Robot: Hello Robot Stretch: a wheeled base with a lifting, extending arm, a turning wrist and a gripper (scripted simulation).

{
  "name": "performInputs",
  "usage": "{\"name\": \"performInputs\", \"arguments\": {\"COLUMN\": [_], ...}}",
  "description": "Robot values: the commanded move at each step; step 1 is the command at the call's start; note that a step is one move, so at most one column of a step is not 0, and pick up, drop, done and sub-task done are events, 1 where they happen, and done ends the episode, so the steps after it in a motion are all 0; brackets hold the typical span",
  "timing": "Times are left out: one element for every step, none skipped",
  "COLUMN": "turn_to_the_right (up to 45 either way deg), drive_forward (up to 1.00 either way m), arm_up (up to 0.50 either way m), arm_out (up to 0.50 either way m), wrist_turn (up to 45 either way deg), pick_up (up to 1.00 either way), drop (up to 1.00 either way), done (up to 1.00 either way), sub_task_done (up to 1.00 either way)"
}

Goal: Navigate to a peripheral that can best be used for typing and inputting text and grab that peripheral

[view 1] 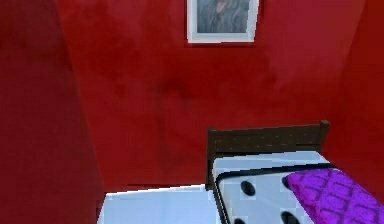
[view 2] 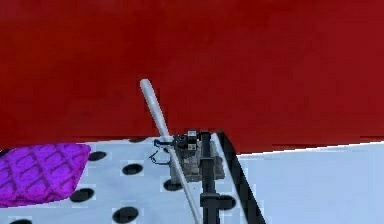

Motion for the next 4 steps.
{"name": "performInputs", "arguments": {"turn_to_the_right": [0.0,0.0,0.0,0.0], "drive_forward": [0.00,0.00,0.00,0.00], "arm_up": [-0.30,0.00,0.10,0.00], "arm_out": [0.00,0.00,0.00,0.00], "wrist_turn": [0.0,0.0,0.0,0.0], "pick_up": [0.00,1.00,0.00,0.00], "drop": [0.00,0.00,0.00,0.00], "done": [0.00,0.00,0.00,1.00], "sub_task_done": [0.00,0.00,0.00,0.00]}}
